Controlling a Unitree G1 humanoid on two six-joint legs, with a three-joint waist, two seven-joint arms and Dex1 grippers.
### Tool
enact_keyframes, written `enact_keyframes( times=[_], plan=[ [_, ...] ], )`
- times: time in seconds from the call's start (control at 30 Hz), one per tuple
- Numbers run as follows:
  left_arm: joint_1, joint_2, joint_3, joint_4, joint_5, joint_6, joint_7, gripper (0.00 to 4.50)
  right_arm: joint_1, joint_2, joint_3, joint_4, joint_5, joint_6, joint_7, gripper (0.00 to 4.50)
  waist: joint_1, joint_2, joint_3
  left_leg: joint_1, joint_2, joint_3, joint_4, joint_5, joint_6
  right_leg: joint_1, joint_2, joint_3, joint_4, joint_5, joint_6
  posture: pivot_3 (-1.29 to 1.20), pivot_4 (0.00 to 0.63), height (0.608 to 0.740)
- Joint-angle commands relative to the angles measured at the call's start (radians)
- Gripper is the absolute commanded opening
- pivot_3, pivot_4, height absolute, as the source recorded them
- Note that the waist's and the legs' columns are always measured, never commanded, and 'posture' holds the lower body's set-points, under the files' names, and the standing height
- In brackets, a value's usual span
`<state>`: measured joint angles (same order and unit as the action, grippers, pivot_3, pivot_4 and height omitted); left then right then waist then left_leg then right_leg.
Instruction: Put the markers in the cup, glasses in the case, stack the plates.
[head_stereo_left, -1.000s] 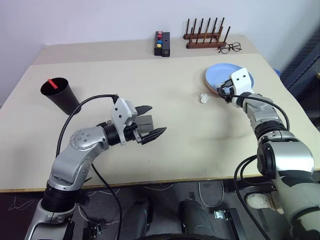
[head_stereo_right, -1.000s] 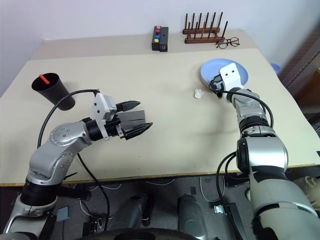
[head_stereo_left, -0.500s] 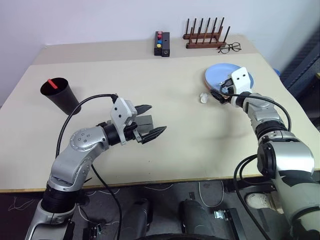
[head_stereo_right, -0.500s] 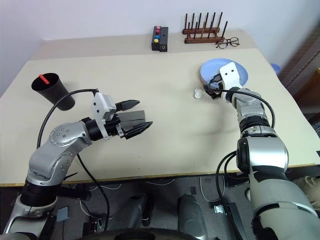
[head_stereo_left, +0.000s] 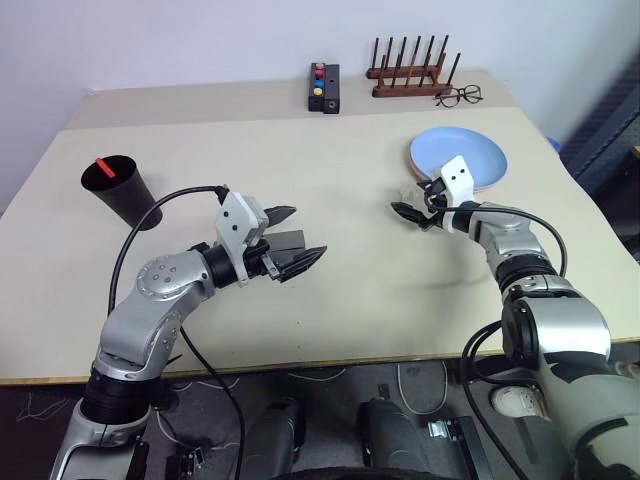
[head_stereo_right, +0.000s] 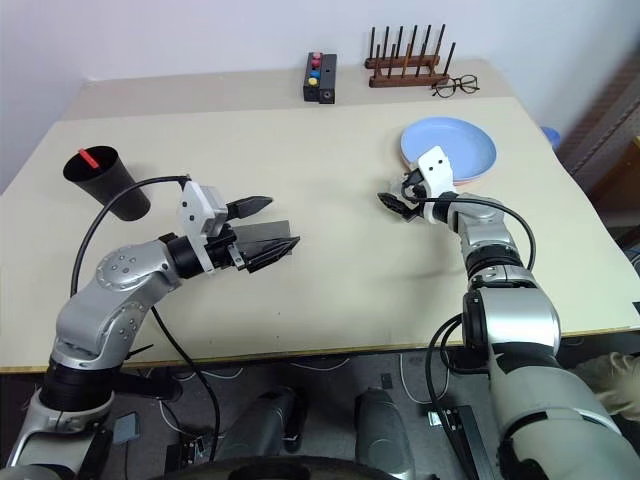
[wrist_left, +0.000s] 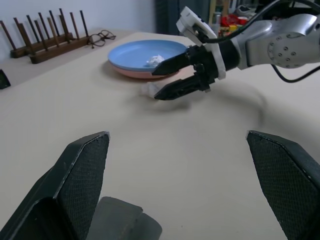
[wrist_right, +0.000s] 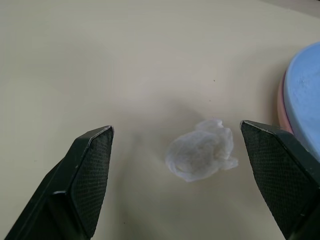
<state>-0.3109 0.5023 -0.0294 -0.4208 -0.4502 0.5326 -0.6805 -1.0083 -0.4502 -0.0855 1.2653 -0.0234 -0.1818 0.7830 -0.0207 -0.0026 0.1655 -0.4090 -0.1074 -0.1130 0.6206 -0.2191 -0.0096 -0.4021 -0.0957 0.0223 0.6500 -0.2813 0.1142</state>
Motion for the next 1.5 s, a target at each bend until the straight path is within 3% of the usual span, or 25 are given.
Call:
enact_keyframes(
  times=[0.03,0.17,0.23,0.3,0.47,0.5,0.9,1.4,1.5],
  plan=[
    [0.001,0.014,0.034,-0.056,-0.019,0.007,0.012,4.5,-0.003,0.009,0.0,-0.007,-0.002,-0.002,-0.033,4.13,0.001,0.0,0.0,0.0,0.0,0.0,0.0,0.0,0.0,0.0,0.0,0.0,0.0,0.0,0.0,0.0,0.15,0.74],
    [0.015,0.02,0.047,-0.081,-0.022,0.02,0.027,4.5,0.003,0.018,0.006,0.007,-0.013,0.002,-0.064,4.13,0.001,0.0,0.0,0.0,0.0,0.0,0.0,0.0,0.0,0.0,0.0,0.0,0.0,0.0,0.0,0.0,0.15,0.74],
    [0.021,0.022,0.052,-0.09,-0.024,0.026,0.034,4.5,0.002,0.019,0.005,0.012,-0.016,0.006,-0.076,3.6,0.001,0.0,0.0,0.0,0.0,0.0,0.0,0.0,0.0,0.0,0.0,0.0,0.0,0.0,0.0,0.0,0.15,0.74],
    [0.025,0.025,0.056,-0.098,-0.027,0.032,0.04,4.5,0.001,0.018,0.004,0.018,-0.02,0.01,-0.093,2.88,0.002,0.0,0.0,0.0,0.0,0.0,0.0,0.0,0.0,0.0,0.0,0.0,0.0,0.0,0.0,0.0,0.15,0.74],
    [0.028,0.034,0.057,-0.105,-0.032,0.036,0.047,4.5,0.004,0.015,0.008,0.022,-0.029,0.014,-0.117,0.23,0.001,0.0,0.0,0.0,0.0,0.0,0.0,0.0,0.0,0.0,0.0,0.0,0.0,0.0,0.0,0.0,0.15,0.74],
    [0.028,0.035,0.057,-0.106,-0.032,0.036,0.047,4.5,0.005,0.013,0.008,0.021,-0.031,0.013,-0.122,0.1,0.001,0.0,0.0,0.0,0.0,0.0,0.0,0.0,0.0,0.0,0.0,0.0,0.0,0.0,0.0,0.0,0.15,0.74],
    [0.008,0.023,0.036,-0.072,-0.019,0.014,0.041,4.5,-0.017,-0.024,-0.068,-0.007,0.031,-0.065,-0.162,0.1,0.002,0.0,0.0,0.0,0.0,0.0,0.0,0.0,0.0,0.0,0.0,0.0,0.001,0.0,0.0,0.0,0.15,0.74],
    [0.02,0.011,0.048,-0.086,-0.021,0.015,0.056,4.5,-0.047,-0.115,-0.107,0.043,0.002,-0.081,-0.431,0.1,0.001,0.0,0.0,0.0,0.0,0.0,0.0,0.0,0.0,0.0,0.0,0.0,0.0,0.0,0.0,0.0,0.15,0.74],
    [0.032,0.012,0.051,-0.095,-0.023,0.018,0.062,4.5,-0.046,-0.119,-0.108,0.047,0.003,-0.072,-0.431,1.04,0.001,0.0,0.0,0.0,0.0,0.0,0.0,0.0,0.0,0.0,0.0,0.0,0.0,0.0,0.0,0.0,0.15,0.74]
  ],
)
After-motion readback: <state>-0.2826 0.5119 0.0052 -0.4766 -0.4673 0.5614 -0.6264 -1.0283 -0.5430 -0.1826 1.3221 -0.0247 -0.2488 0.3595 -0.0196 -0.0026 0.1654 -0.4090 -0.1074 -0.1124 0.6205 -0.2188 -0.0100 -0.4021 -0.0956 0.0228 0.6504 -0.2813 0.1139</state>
